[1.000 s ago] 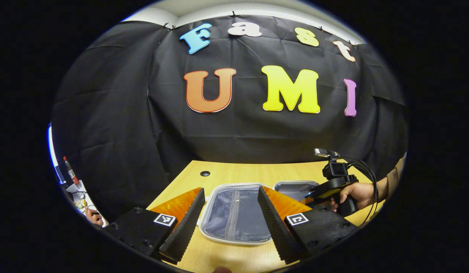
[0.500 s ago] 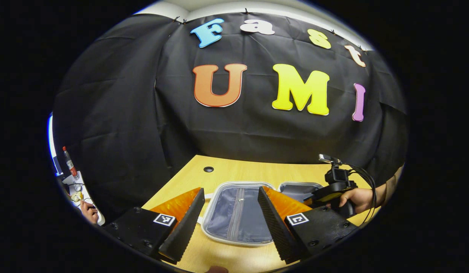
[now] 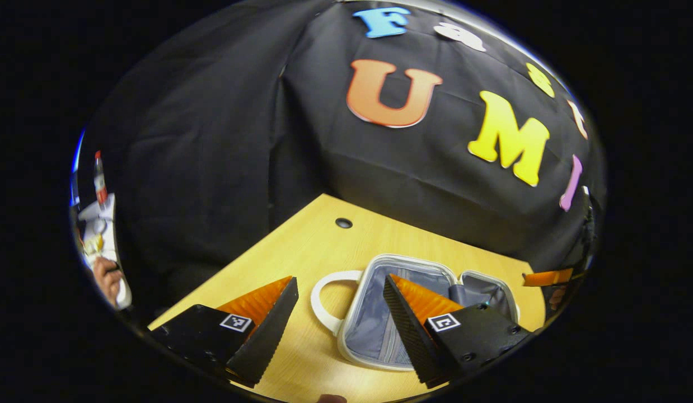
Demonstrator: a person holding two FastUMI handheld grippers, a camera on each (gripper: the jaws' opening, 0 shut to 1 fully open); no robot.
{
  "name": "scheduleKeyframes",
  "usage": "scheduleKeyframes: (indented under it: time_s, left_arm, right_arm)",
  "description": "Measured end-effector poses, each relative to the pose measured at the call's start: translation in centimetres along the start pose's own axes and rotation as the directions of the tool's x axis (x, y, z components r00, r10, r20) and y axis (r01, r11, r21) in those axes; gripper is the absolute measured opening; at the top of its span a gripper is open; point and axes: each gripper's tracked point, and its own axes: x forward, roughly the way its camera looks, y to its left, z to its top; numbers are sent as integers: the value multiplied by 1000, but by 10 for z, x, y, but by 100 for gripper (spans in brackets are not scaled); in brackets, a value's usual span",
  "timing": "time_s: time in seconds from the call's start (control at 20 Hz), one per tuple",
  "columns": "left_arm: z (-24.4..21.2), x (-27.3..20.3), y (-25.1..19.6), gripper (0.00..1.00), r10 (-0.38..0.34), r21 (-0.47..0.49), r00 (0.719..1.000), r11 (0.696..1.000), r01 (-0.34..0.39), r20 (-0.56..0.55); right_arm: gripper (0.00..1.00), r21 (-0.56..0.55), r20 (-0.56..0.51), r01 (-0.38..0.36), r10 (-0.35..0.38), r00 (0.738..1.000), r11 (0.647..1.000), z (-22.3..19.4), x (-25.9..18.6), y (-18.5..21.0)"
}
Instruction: First open the suitcase, pack the skin care products into it, and then close the suitcase.
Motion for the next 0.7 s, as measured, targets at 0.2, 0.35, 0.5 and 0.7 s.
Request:
scheduleKeyframes:
  time_s: [0.2,0.35,0.5,0.7]
  left_arm:
    - [-41,44,29,98,-64,-247,990,969,32,-124]
    - [-69,71,42,98,-103,-366,974,930,22,-203]
    - [-80,87,36,94,-182,-474,961,878,64,-207]
    - [-86,102,30,49,-250,-563,947,821,97,-202]
  right_arm:
    - [79,-63,91,-37,42,995,997,7,-63,1]
    - [79,-50,111,-26,32,993,998,5,-97,-7]
    - [79,-62,129,-9,17,991,998,2,-119,-19]
    - [77,-27,135,47,-43,990,999,-4,-139,-44]
